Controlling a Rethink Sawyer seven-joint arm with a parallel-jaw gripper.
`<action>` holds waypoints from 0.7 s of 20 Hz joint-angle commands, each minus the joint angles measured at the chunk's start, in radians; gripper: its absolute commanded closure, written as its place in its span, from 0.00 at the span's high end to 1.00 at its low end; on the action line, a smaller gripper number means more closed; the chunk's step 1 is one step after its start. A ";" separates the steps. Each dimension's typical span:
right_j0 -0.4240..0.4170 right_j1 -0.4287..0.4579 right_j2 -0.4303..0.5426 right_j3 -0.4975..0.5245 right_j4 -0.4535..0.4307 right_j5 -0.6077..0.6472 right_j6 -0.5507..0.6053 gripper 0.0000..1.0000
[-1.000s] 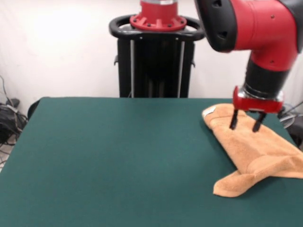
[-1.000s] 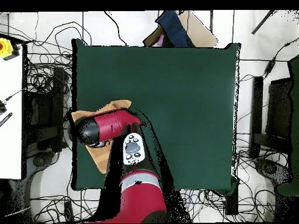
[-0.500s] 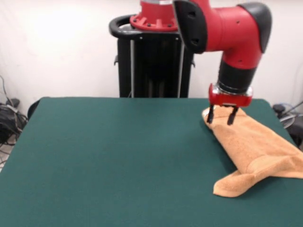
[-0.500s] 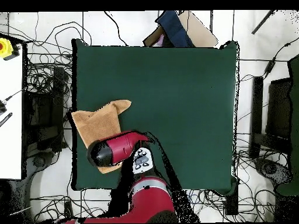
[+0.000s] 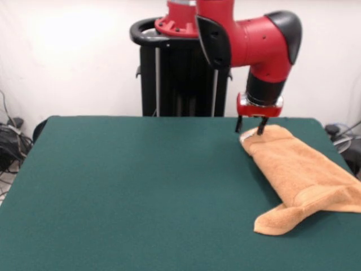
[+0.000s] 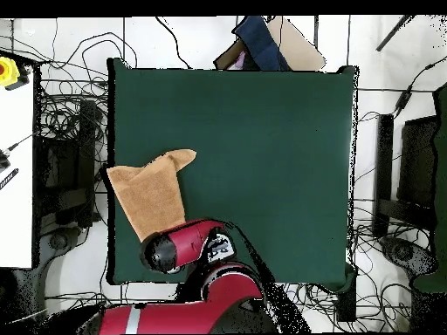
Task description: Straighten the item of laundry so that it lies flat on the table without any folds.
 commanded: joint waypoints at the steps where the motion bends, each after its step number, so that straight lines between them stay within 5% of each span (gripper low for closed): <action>1: -0.002 0.108 0.036 -0.006 0.003 -0.061 0.092 1.00; 6: -0.015 0.235 0.046 -0.078 -0.008 -0.160 0.090 1.00; 14: 0.033 0.193 -0.001 -0.064 0.029 -0.274 0.173 1.00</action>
